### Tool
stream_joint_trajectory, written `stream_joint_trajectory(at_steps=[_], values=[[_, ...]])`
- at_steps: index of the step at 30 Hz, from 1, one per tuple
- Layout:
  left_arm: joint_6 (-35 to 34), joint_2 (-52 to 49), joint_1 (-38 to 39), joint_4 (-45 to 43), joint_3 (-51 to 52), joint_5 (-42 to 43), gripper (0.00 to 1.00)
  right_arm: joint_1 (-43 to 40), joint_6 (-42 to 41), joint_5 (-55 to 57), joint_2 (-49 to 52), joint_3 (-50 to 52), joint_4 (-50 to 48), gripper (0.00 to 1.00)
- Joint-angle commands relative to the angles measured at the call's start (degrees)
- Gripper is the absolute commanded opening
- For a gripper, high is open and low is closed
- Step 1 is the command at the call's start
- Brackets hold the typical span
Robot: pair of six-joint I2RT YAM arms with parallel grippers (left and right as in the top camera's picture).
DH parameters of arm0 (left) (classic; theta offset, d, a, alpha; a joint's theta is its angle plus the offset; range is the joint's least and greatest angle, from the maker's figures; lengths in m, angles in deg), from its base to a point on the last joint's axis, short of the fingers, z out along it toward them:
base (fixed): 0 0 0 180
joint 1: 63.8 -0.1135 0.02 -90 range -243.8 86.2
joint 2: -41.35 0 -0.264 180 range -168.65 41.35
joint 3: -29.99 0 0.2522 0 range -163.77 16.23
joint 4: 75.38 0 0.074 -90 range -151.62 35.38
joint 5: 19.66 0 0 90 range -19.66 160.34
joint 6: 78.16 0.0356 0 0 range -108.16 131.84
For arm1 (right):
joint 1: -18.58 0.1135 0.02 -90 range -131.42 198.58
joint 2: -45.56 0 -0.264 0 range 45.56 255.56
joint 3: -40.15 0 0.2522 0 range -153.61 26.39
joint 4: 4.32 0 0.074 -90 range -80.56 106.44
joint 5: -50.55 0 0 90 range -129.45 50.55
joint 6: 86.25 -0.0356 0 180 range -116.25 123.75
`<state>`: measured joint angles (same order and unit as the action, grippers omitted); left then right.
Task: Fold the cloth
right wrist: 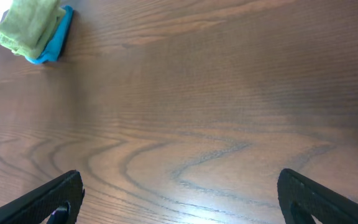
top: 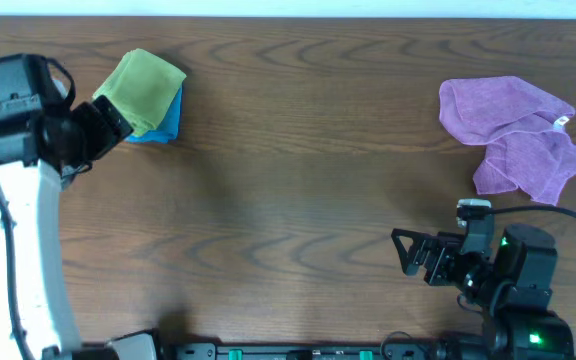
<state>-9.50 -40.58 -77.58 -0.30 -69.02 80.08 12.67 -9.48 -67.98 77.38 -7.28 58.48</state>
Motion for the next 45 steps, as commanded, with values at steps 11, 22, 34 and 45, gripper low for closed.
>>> stream_joint_trajectory(at_steps=[11,22,34,45], values=[[15.06,17.86,-0.02,7.98,-1.11,3.39,0.95,-0.79,-0.66,-0.35,-0.31,0.22,0.09,0.99],[17.59,32.87,1.05,6.80,7.02,1.60,0.95,-0.79,-0.68,-0.35,-0.31,0.22,0.09,0.99],[20.11,52.76,8.59,-11.08,36.26,-0.46,0.95,-0.79,-0.66,-0.35,-0.31,0.22,0.09,0.99],[21.64,68.04,11.63,-15.30,54.77,-3.93,0.95,-0.79,-0.66,-0.35,-0.31,0.22,0.09,0.99]])
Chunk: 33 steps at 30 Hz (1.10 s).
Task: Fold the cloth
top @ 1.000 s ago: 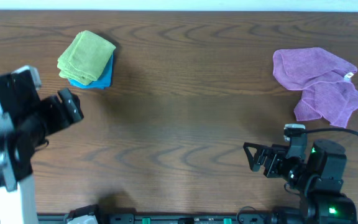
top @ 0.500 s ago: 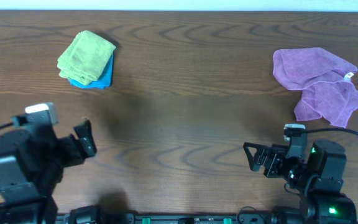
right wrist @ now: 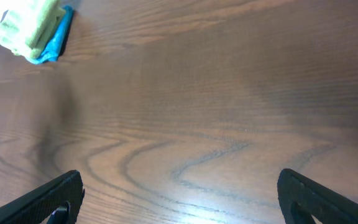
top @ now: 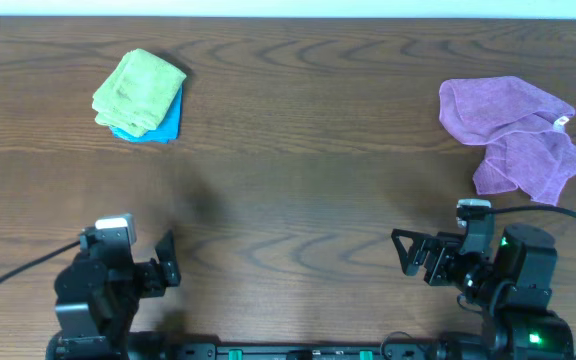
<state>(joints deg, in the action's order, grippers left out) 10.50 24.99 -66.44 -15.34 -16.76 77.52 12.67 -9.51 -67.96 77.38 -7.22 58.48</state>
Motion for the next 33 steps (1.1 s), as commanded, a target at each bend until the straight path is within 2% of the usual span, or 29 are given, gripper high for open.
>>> stream_joint_trajectory(at_steps=[1,15,24,33], values=[[1.66,3.43,0.48,-0.26,3.56,-1.40,0.95,-0.79,-0.63,-0.37,-0.31,0.15,0.09,0.99],[5.29,13.49,0.48,-0.22,14.75,-1.40,0.95,-0.79,-0.66,-0.37,-0.31,0.15,0.09,0.99],[9.70,15.21,1.70,0.20,17.70,-1.40,0.95,-0.79,-0.63,-0.37,-0.31,0.15,0.09,0.99],[10.40,16.15,1.70,0.20,19.76,-1.81,0.95,-0.79,-0.63,-0.37,-0.31,0.15,0.09,0.99]])
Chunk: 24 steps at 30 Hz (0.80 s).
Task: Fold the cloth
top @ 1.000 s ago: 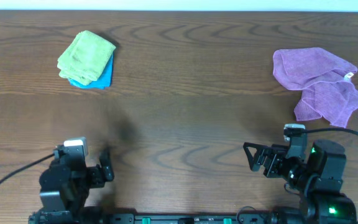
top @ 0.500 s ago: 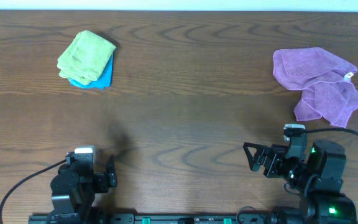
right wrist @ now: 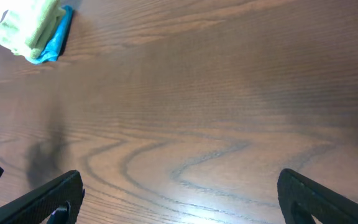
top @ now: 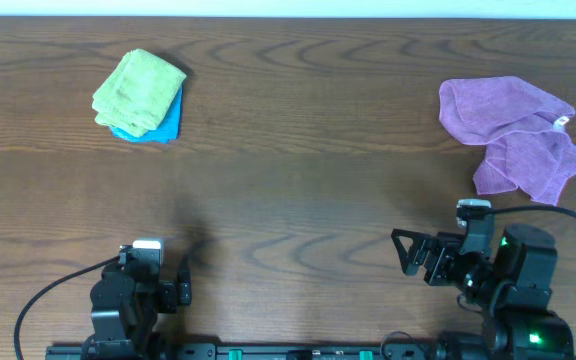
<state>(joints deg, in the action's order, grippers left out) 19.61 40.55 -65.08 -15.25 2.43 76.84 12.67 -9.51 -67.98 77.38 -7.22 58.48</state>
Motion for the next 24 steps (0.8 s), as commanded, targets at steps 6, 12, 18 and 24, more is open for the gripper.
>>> stream_joint_trajectory(at_steps=[6,12,18,24], values=[[1.29,0.59,0.35,0.31,0.59,-4.09,0.95,-0.79,-0.63,-0.35,-0.31,0.15,0.09,0.99],[1.22,0.57,0.35,3.39,0.59,-5.44,0.95,-0.79,-0.63,-0.35,-0.31,0.15,0.09,0.99],[1.25,0.57,0.35,4.39,0.59,-5.44,0.95,-0.79,-0.63,-0.35,-0.31,0.15,0.09,0.99],[1.25,0.57,0.35,4.39,0.59,-5.44,0.95,-0.79,-0.63,-0.35,-0.31,0.15,0.09,0.99]])
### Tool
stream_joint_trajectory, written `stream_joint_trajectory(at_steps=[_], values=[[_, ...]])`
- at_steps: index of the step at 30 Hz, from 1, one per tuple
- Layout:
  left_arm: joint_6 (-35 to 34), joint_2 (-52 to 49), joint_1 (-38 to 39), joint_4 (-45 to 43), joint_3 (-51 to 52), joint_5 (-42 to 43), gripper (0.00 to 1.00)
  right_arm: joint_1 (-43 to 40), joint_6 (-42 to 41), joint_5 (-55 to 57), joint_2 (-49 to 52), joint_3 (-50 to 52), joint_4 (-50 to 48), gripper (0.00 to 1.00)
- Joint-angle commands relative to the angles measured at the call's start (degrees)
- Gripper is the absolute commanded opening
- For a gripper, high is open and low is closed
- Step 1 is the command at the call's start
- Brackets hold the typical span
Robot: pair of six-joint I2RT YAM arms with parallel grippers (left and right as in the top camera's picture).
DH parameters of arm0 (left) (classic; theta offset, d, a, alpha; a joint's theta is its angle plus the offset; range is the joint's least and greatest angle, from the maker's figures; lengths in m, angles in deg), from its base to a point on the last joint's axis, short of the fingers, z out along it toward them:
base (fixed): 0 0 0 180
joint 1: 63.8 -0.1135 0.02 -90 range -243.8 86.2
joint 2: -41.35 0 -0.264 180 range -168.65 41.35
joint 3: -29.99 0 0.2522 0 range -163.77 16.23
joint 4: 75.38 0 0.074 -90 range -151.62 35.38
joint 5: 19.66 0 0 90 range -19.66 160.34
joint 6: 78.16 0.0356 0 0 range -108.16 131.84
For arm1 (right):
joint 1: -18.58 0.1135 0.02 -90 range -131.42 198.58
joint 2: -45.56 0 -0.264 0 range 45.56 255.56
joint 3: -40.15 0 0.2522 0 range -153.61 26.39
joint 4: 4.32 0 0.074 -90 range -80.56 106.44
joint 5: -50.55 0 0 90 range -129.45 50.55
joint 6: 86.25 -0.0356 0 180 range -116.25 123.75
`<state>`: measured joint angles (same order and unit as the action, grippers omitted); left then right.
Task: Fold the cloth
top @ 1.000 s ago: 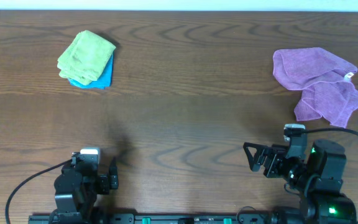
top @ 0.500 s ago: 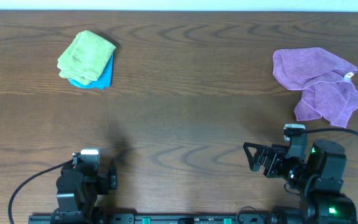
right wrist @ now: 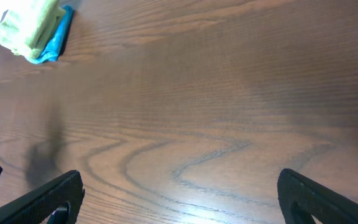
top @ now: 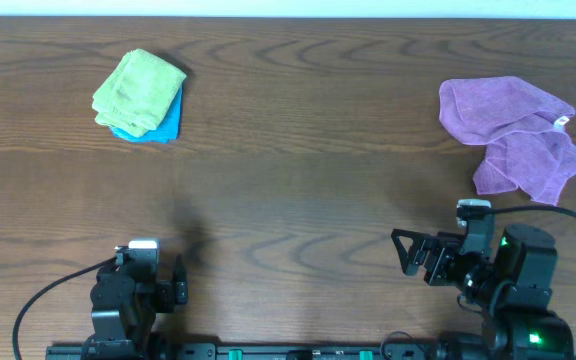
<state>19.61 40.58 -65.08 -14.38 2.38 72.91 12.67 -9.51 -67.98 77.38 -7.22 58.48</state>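
A crumpled purple cloth [top: 513,130] lies unfolded at the far right of the table. At the far left a folded green cloth [top: 140,88] sits on a folded blue cloth [top: 166,125]; the right wrist view shows the green cloth [right wrist: 28,25] in its top-left corner. My right gripper [top: 406,254] rests near the front right edge, a good way in front of the purple cloth. It is open, and its fingers [right wrist: 55,196] are wide apart over bare wood. My left gripper [top: 180,282] sits low at the front left edge, open and holding nothing.
The brown wooden table [top: 298,180] spans the whole view, with its far edge along the top. Cables run from both arm bases along the front edge. The left gripper's tip pokes into the right wrist view at the lower left.
My left arm has settled very slightly further back at the front left edge. The right arm and all the cloths are where they were.
At first my left arm was stretched out to the far left, with its gripper at the green and blue stack. Then it stood back near the front left edge, the stack lying free. It then sat lower still. The right arm and purple cloth never moved.
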Motion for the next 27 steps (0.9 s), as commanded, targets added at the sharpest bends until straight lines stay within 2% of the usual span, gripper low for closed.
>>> stream_joint_trajectory(at_steps=[1,10,15,21,27], values=[[1.25,0.55,0.35,3.52,0.63,-1.51,0.95,-0.79,-0.63,-0.35,-0.31,0.15,0.09,0.99],[1.25,0.55,0.35,3.52,0.63,-1.51,0.95,-0.76,-0.61,-0.07,-0.63,0.15,0.04,0.99],[1.25,0.55,0.35,3.52,0.63,-1.51,0.95,-0.74,0.31,5.70,-2.97,0.39,0.48,0.99],[1.25,0.55,0.35,3.52,0.63,-1.51,0.95,0.50,14.75,8.37,-9.09,4.55,-2.16,0.99],[1.25,0.55,0.35,3.52,0.63,-1.51,0.95,0.76,17.68,14.21,-15.47,10.60,-3.39,0.99]])
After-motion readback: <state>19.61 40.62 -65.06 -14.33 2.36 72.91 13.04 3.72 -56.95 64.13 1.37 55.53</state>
